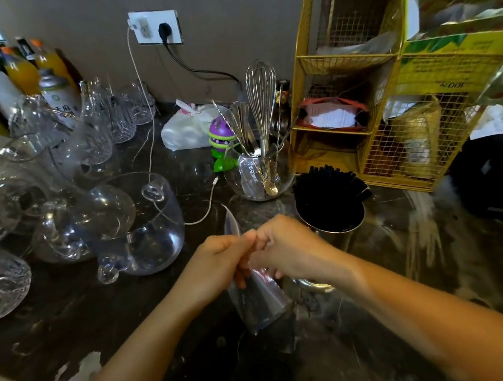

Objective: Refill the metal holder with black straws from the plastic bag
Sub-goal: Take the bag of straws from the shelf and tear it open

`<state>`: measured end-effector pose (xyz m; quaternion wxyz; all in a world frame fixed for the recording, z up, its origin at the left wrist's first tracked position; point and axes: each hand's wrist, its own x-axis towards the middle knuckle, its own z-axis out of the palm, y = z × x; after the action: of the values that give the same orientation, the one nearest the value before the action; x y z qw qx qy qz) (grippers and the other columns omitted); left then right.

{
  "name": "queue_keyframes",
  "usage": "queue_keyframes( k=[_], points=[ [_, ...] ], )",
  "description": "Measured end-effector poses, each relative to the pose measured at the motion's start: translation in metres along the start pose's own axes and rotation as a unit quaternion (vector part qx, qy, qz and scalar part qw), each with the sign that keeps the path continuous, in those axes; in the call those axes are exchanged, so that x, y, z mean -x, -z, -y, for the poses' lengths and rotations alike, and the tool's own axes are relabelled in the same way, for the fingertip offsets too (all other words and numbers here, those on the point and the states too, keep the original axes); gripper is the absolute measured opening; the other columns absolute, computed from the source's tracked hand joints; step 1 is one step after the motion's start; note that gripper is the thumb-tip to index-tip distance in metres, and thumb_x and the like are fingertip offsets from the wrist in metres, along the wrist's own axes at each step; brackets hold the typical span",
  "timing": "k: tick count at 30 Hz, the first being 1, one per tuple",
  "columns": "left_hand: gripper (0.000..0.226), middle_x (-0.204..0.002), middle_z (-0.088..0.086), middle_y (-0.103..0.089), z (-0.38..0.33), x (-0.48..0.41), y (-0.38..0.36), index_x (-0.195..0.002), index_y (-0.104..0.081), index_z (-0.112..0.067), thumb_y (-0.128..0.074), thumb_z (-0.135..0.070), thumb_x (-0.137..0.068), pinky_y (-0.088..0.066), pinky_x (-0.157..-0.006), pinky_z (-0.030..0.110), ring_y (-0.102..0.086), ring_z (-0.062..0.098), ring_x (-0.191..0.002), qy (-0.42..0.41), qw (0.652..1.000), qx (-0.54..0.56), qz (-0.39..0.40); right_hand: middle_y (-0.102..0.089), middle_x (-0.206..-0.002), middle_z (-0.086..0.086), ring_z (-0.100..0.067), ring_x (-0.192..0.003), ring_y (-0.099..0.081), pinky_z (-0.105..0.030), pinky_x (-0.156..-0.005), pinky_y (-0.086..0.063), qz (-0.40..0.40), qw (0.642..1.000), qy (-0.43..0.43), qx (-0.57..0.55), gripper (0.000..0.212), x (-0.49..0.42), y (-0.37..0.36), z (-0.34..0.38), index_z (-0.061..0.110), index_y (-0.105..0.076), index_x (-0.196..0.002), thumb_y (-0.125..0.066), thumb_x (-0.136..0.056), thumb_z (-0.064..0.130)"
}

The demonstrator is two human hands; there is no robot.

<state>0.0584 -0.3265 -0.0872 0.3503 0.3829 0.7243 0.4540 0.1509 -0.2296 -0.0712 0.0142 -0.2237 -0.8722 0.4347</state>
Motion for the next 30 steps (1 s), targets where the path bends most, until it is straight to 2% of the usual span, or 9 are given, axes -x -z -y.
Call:
queue_keyframes(
  k=[5, 9, 12, 15, 19, 23, 28, 30],
  points=[
    [0.045, -0.054, 0.0, -0.059, -0.008, -0.003, 0.006, -0.057, -0.06, -0.019, -0.035, -0.035, -0.091, -0.038, -0.045, 0.012, -0.053, 0.007, -0.049, 0.01, 0.999, -0.035, 0.022, -0.058, -0.054, 0.004, 0.002, -0.039, -0.054, -0.003, -0.037, -0.035, 0.009, 0.999, 0.002, -0.053, 0.024, 0.001, 0.0, 0.001, 0.014, -0.057, -0.056, -0.067, -0.077, 0.015],
    [0.043, -0.054, -0.003, -0.059, -0.009, -0.002, 0.01, -0.061, -0.059, -0.016, -0.032, -0.029, -0.092, -0.04, -0.047, 0.015, -0.054, 0.01, -0.053, 0.005, 0.999, -0.004, 0.051, -0.057, -0.051, 0.005, 0.004, -0.037, -0.052, -0.005, -0.036, -0.035, 0.007, 0.992, -0.011, -0.124, 0.024, 0.0, -0.004, 0.002, 0.016, -0.054, -0.057, -0.068, -0.077, 0.018],
    [0.04, -0.06, 0.005, -0.057, -0.006, -0.002, 0.013, -0.064, -0.058, -0.012, -0.033, -0.026, -0.092, -0.035, -0.046, 0.02, -0.05, 0.013, -0.051, -0.001, 0.998, 0.008, 0.059, -0.055, -0.049, 0.004, 0.003, -0.035, -0.05, -0.007, -0.035, -0.033, 0.016, 0.983, -0.023, -0.182, 0.024, 0.001, -0.005, 0.004, 0.015, -0.053, -0.058, -0.067, -0.078, 0.018],
    [0.04, -0.055, 0.007, -0.049, -0.004, -0.003, 0.016, -0.062, -0.056, -0.009, -0.037, -0.029, -0.091, -0.033, -0.041, 0.014, -0.044, 0.011, -0.046, -0.011, 0.998, 0.009, 0.055, -0.052, -0.051, 0.003, 0.002, -0.035, -0.047, -0.011, -0.037, -0.031, 0.023, 0.974, -0.022, -0.226, 0.024, 0.003, -0.006, 0.004, 0.016, -0.053, -0.059, -0.064, -0.08, 0.02],
    [0.038, -0.05, 0.004, -0.045, -0.005, -0.002, 0.018, -0.052, -0.051, -0.014, -0.044, -0.04, -0.078, -0.033, -0.043, 0.015, -0.038, 0.011, -0.045, -0.034, 0.993, 0.084, 0.078, -0.05, -0.054, 0.0, -0.003, -0.041, -0.043, -0.016, -0.042, -0.032, 0.022, 0.952, -0.001, -0.306, 0.027, 0.006, -0.004, 0.004, 0.019, -0.053, -0.057, -0.06, -0.083, 0.022],
    [0.03, -0.042, -0.002, -0.046, -0.009, 0.0, 0.018, -0.05, -0.05, -0.013, -0.047, -0.03, -0.075, -0.033, -0.041, 0.015, -0.037, 0.009, -0.039, -0.038, 0.979, 0.182, 0.082, -0.051, -0.052, 0.003, -0.001, -0.043, -0.043, -0.014, -0.046, -0.034, -0.013, 0.934, 0.018, -0.357, 0.031, 0.008, -0.005, 0.007, 0.022, -0.055, -0.053, -0.058, -0.084, 0.024],
    [0.029, -0.037, -0.002, -0.045, -0.018, 0.002, 0.021, -0.048, -0.049, -0.009, -0.057, -0.019, -0.074, -0.034, -0.039, 0.014, -0.036, 0.008, -0.035, -0.059, 0.975, 0.198, 0.077, -0.053, -0.05, 0.004, -0.003, -0.047, -0.046, -0.012, -0.048, -0.037, -0.025, 0.925, 0.059, -0.373, 0.033, 0.011, -0.005, 0.012, 0.016, -0.05, -0.053, -0.055, -0.085, 0.018],
    [0.03, -0.036, -0.003, -0.044, -0.019, 0.004, 0.022, -0.046, -0.047, -0.01, -0.051, -0.016, -0.074, -0.034, -0.038, 0.014, -0.034, 0.008, -0.033, -0.069, 0.969, 0.222, 0.079, -0.055, -0.051, 0.002, -0.002, -0.046, -0.048, -0.011, -0.047, -0.037, -0.027, 0.916, 0.064, -0.394, 0.033, 0.011, -0.004, 0.013, 0.015, -0.049, -0.054, -0.053, -0.086, 0.015]
  ],
)
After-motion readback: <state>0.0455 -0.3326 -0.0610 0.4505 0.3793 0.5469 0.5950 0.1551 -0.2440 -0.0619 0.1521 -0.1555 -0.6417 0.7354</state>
